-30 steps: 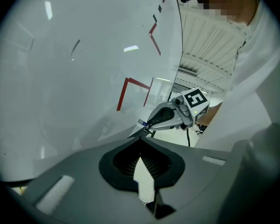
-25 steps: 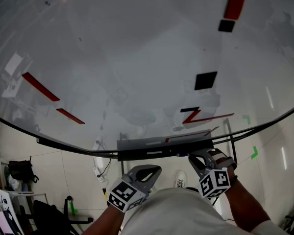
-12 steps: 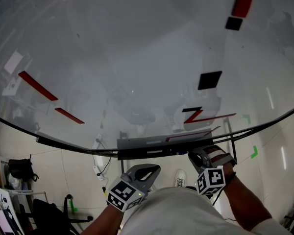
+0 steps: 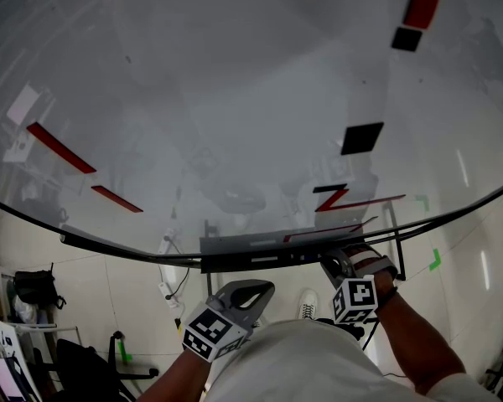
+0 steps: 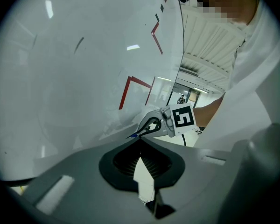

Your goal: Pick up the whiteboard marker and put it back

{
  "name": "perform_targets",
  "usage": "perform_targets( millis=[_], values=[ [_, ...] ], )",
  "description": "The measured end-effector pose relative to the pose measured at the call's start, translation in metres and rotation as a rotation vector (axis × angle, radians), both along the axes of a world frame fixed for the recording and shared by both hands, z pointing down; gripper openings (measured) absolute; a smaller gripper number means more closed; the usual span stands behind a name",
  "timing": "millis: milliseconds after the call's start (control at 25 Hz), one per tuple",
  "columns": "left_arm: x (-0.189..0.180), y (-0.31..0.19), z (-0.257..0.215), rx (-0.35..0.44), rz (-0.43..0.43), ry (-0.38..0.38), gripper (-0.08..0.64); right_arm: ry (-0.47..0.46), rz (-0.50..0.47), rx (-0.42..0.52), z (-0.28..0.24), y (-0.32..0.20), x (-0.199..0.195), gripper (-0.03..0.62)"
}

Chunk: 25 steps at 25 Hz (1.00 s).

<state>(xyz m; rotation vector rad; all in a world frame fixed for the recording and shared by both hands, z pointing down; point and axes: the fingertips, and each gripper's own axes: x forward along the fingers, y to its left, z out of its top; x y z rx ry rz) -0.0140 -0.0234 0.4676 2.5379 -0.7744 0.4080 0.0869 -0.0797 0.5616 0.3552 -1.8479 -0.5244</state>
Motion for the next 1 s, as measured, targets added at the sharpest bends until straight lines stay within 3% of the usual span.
perform_targets(
  millis=[1000],
  values=[
    [-0.006,0.001,0.002,-0.016,-0.024,0.010,0.017,0.070,-0.008,-0.052,0.033,-0.007,0.001,0.037]
  ],
)
